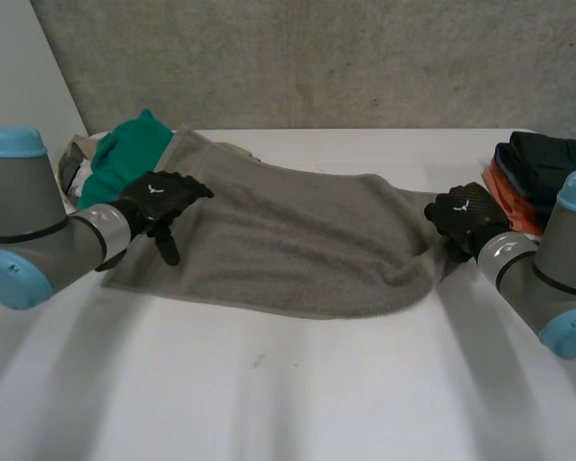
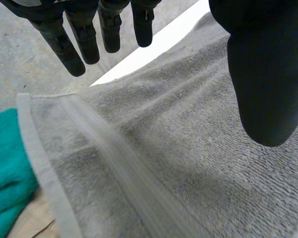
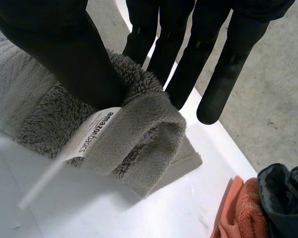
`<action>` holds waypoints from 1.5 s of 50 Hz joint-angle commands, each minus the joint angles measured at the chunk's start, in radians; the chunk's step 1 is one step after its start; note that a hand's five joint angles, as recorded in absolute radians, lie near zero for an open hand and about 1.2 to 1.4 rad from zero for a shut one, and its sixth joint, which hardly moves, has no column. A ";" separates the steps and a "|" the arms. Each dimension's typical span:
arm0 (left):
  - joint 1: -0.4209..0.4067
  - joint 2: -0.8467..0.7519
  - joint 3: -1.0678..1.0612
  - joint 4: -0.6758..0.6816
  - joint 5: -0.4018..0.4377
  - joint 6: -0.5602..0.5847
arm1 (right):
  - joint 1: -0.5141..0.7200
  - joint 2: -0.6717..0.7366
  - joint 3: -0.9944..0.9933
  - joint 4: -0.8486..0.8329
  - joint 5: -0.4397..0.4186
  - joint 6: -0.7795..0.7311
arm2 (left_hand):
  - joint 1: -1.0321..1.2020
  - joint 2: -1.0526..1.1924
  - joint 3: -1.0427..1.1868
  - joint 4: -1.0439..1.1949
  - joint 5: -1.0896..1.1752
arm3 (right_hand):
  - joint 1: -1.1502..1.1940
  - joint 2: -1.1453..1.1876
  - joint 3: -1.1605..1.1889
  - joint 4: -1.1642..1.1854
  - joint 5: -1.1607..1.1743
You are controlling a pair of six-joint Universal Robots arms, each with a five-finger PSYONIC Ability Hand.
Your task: Fold the laundry.
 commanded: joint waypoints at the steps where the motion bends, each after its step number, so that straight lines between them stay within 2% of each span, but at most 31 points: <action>1: 0.017 0.056 -0.058 -0.083 -0.132 0.133 | -0.007 0.018 -0.064 0.107 0.003 0.021 | -0.020 -0.029 -0.032 -0.026 -0.049 | 0.263 0.217 0.207 0.199 0.239; 5: 0.042 0.056 -0.101 -0.052 -0.191 0.246 | -0.014 0.030 -0.086 0.150 0.000 0.020 | -0.020 -0.029 -0.032 -0.026 -0.049 | 0.263 0.217 0.207 0.199 0.239; 9: 0.062 0.035 -0.127 -0.004 -0.192 0.302 | -0.014 0.042 -0.095 0.166 0.002 0.015 | -0.020 -0.029 -0.032 -0.026 -0.049 | 0.263 0.217 0.207 0.199 0.239; 25: 0.040 -0.060 -0.112 0.137 -0.204 0.322 | -0.003 0.070 -0.090 0.164 0.005 -0.020 | 0.049 0.039 0.036 0.043 0.020 | 0.263 0.217 0.207 0.199 0.239; 52: 0.024 -0.158 -0.014 0.108 -0.238 0.377 | 0.008 0.087 -0.087 0.163 0.003 -0.060 | 0.043 0.034 0.030 0.037 0.014 | 0.263 0.217 0.207 0.199 0.239; 60: 0.007 -0.191 0.058 0.114 -0.258 0.348 | 0.008 0.085 -0.086 0.163 0.005 -0.060 | 0.072 0.063 0.060 0.066 0.043 | 0.263 0.217 0.207 0.199 0.239; 64: 0.002 -0.204 0.087 0.112 -0.257 0.336 | 0.009 0.084 -0.084 0.163 0.003 -0.060 | 0.204 0.195 0.191 0.198 0.175 | 0.263 0.217 0.207 0.199 0.239; 68: -0.004 -0.209 0.100 0.112 -0.247 0.325 | 0.011 0.082 -0.083 0.163 0.005 -0.062 | 0.532 0.523 0.520 0.526 0.503 | 0.263 0.217 0.207 0.199 0.239; 72: -0.010 -0.209 0.101 0.109 -0.224 0.317 | 0.011 0.077 -0.083 0.163 0.006 -0.062 | 1.002 0.992 0.989 0.995 0.973 | 0.263 0.217 0.207 0.199 0.239; 73: -0.012 -0.209 0.098 0.106 -0.212 0.322 | 0.009 0.076 -0.083 0.163 0.008 -0.062 | 1.200 1.191 1.188 1.194 1.171 | 0.263 0.217 0.207 0.199 0.239; 75: -0.012 -0.204 0.094 0.105 -0.206 0.326 | 0.009 0.071 -0.083 0.164 0.009 -0.060 | 1.202 1.193 1.190 1.196 1.173 | 0.263 0.217 0.207 0.199 0.239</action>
